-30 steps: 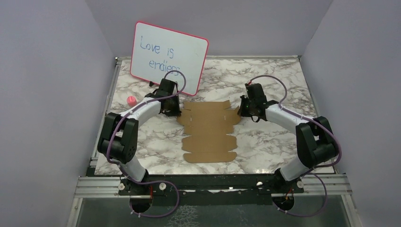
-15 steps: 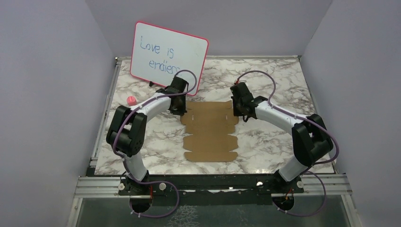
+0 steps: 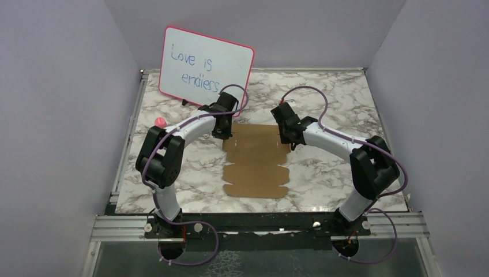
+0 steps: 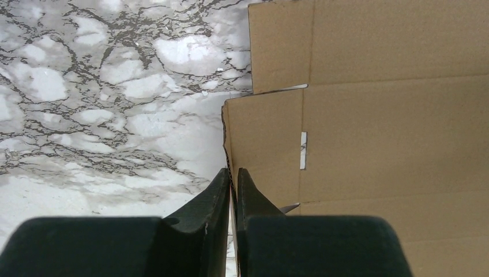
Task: Fold the paper box
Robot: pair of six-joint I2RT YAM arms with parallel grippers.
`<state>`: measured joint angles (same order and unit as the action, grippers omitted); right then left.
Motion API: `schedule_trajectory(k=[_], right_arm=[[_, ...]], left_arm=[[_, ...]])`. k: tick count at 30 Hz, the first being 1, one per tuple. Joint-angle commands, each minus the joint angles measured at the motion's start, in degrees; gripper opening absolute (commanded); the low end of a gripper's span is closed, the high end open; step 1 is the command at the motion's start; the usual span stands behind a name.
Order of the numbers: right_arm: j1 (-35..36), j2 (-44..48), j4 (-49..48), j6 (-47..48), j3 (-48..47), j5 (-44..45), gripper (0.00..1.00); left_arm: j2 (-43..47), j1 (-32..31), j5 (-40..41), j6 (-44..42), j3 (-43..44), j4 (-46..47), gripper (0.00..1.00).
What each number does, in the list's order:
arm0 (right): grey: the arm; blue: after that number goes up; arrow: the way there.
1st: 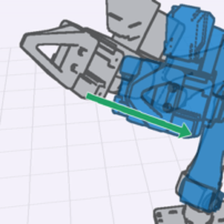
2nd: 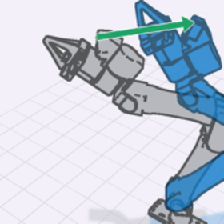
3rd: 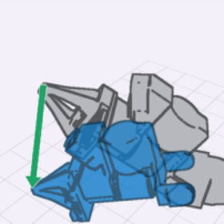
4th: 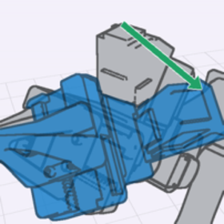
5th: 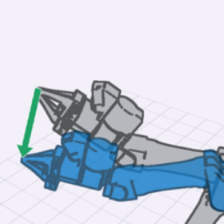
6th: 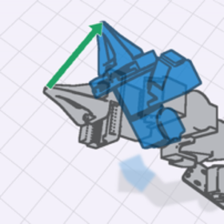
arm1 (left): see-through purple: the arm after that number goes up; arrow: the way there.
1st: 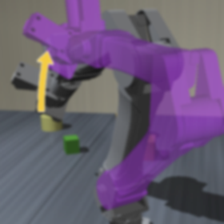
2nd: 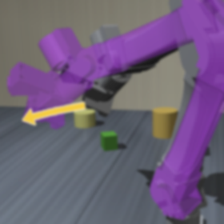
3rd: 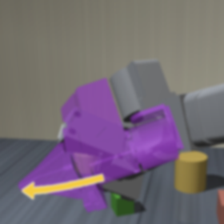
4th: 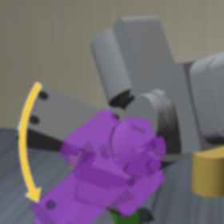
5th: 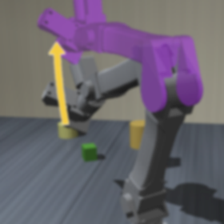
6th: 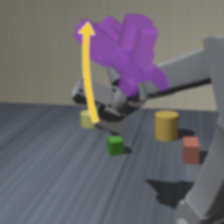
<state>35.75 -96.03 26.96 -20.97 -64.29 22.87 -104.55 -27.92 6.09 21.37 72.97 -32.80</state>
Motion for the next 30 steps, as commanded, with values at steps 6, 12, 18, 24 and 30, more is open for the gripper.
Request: schedule_trajectory(k=[6, 12, 18, 24, 30], right_arm=[[1.26, 1.44, -0.33, -2.8, -1.74, -1.25, 0.06], [1.26, 4.35, -1.61, -2.85, -1.37, -3.07, 0.16], [1.22, 6.88, -4.52, -0.07, 1.16, -3.62, 0.28], [0.73, 10.21, -7.85, 3.93, 2.85, -5.95, 0.41], [-2.32, 10.36, -10.13, 12.02, 1.44, -14.15, 0.55]], left_arm=[[1.69, -1.79, -0.52, 0.25, 2.38, 0.23, 0.13], [4.73, -1.78, -1.4, 0.73, 2.1, 0.38, 0.17], [8.48, -1.43, -1.0, 1.57, -0.97, 2.19, 0.26], [11.31, 1.46, -5.28, 1.75, -4.35, 4.49, 0.42], [14.56, 7.14, -10.92, 0.61, -6.52, 5.57, 0.64]])
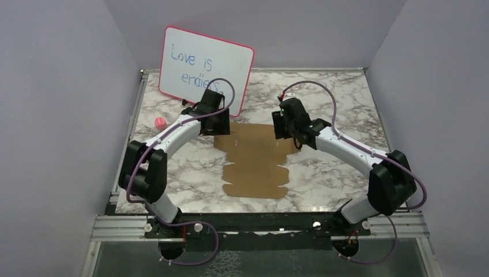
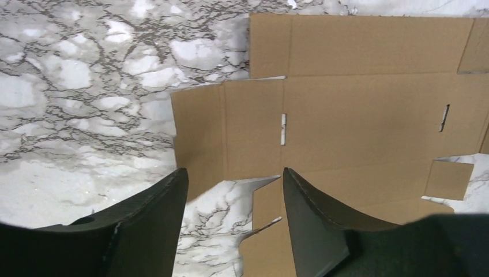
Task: Fold the paper box
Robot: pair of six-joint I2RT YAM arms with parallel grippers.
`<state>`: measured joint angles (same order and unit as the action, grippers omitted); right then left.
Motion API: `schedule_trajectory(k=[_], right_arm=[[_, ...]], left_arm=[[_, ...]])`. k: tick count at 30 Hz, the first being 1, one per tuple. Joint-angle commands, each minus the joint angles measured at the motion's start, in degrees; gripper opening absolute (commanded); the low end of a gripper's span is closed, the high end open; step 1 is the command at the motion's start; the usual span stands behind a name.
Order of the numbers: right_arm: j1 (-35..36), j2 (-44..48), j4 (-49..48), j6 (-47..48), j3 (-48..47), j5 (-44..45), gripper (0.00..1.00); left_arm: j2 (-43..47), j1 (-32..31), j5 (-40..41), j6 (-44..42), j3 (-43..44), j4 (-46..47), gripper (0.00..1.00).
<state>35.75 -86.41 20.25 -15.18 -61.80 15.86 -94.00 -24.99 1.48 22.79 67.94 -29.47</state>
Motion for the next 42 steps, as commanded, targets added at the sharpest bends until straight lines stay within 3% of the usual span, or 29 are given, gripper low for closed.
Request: schedule_trajectory(k=[1, 7, 11, 16, 21, 33, 39, 42], right_arm=[[-3.31, 0.25, -3.84, 7.24, -1.49, -9.35, 0.57], [-5.71, -6.41, -10.59, 14.45, -4.81, -27.75, 0.72], [-7.74, -12.08, -11.91, 18.17, -8.57, -34.23, 0.81], [-12.35, -18.22, -12.31, 20.97, -12.72, -45.48, 0.85], [-13.82, -25.4, -9.92, 24.81, -17.81, -51.86, 0.86], [-14.87, -38.82, -1.26, 30.67, -29.53, -60.48, 0.85], [-14.87, -43.34, 4.33, 32.8, -33.46, -63.43, 0.8], [-14.91, -44.95, 7.46, 34.15, -34.86, -65.36, 0.72]], left_arm=[[4.6, 5.69, -7.79, -1.12, -1.87, 2.34, 0.65], [5.38, 12.27, -15.11, -4.28, -3.53, 3.34, 0.72], [3.47, 14.6, -20.69, -5.43, -4.59, 3.94, 0.73], [1.23, 16.31, -25.61, -6.11, -6.41, 5.74, 0.73], [-0.89, 16.61, -28.7, -7.18, -6.05, 5.74, 0.73], [-0.23, 16.98, -27.22, -9.42, -6.82, 4.71, 0.73], [-0.15, 17.14, -26.65, -9.9, -7.03, 4.34, 0.73], [-0.49, 17.15, -27.27, -9.8, -7.03, 4.27, 0.73]])
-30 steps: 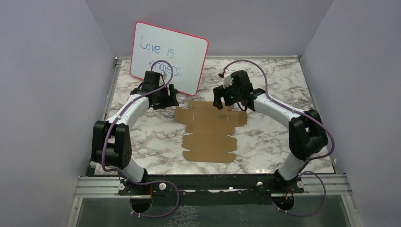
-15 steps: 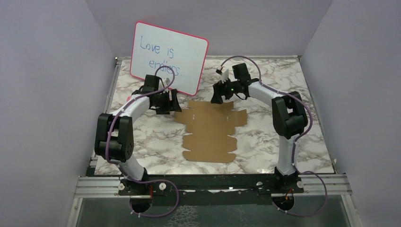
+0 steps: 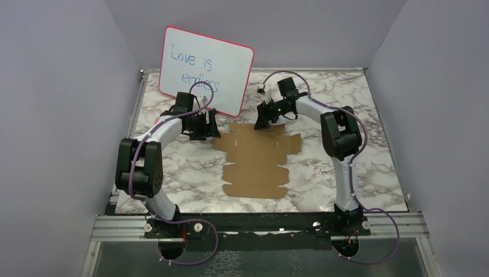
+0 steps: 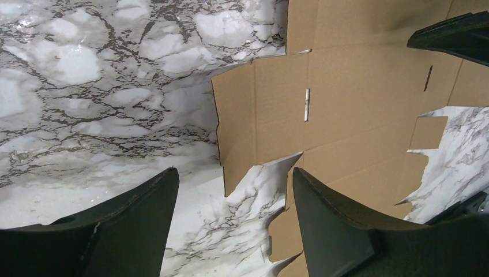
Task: Fold the paper box
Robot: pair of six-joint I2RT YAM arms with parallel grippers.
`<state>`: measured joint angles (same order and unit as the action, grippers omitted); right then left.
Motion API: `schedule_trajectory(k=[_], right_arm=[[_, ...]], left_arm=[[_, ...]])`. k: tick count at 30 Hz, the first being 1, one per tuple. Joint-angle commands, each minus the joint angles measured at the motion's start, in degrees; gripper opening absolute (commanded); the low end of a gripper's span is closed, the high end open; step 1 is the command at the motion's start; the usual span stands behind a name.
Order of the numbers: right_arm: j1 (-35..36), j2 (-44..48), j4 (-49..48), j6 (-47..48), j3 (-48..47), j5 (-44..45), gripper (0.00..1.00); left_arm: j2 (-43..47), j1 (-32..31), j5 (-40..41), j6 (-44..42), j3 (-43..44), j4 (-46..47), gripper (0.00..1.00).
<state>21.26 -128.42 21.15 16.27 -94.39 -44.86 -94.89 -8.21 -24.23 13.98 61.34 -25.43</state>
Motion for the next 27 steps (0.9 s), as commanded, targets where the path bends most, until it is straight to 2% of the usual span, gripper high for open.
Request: schedule_trajectory(k=[1, 5, 10, 22, 27], right_arm=[[-0.38, -3.19, 7.41, 3.03, -2.37, -5.23, 0.69], [-0.43, -3.99, 10.33, 4.81, -2.75, -7.19, 0.58], [-0.43, -5.21, 13.83, 6.61, -4.95, -7.7, 0.5], [-0.42, -3.89, 13.28, 6.29, -3.89, -6.55, 0.5], [-0.47, -3.29, 12.74, 6.08, -3.8, -5.36, 0.51]], left_arm=[[0.29, 0.33, -1.87, -1.01, -0.43, 0.27, 0.73], [-0.15, 0.32, -2.92, -0.83, -0.65, 0.29, 0.72], [-1.27, 0.23, -5.35, -0.79, -1.15, 0.47, 0.66], [-3.97, 0.1, -6.86, -0.81, -1.34, 0.82, 0.42], [-4.78, 0.03, -6.97, -2.1, -1.05, 0.99, 0.25]])
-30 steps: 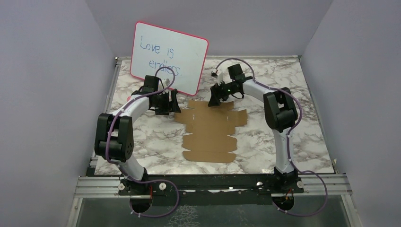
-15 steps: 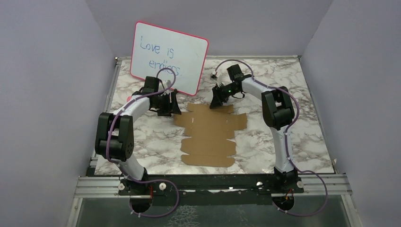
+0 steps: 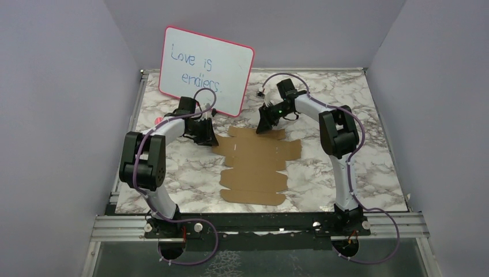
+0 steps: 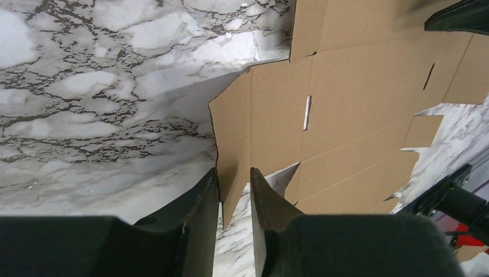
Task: Fold the paper box
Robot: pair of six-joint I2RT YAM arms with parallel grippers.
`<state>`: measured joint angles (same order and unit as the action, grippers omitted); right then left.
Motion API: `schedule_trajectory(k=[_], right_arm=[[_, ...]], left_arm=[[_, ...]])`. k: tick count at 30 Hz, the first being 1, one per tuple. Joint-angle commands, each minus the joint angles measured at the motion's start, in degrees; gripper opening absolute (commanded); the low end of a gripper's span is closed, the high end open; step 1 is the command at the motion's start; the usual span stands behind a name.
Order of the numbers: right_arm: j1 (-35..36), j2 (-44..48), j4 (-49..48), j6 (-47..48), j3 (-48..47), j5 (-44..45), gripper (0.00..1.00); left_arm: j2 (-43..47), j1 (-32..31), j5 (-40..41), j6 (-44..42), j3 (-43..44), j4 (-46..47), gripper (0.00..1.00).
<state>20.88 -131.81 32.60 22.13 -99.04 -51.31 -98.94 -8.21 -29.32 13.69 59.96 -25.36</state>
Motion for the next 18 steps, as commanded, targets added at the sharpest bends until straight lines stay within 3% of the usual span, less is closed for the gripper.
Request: schedule_trajectory(k=[1, 5, 18], right_arm=[[-0.26, 0.2, 1.29, 0.14, 0.87, 0.97, 0.51], [-0.99, 0.15, 1.54, 0.33, 0.68, -0.39, 0.51], [-2.52, 0.6, 3.86, 2.19, -0.24, -1.24, 0.55]], left_arm=[[-0.59, -0.1, -1.74, -2.35, 0.33, 0.99, 0.23], [1.06, -0.68, -0.86, -4.19, 0.05, 1.63, 0.12], [9.79, -3.43, -1.15, -7.31, -2.95, 7.07, 0.11]])
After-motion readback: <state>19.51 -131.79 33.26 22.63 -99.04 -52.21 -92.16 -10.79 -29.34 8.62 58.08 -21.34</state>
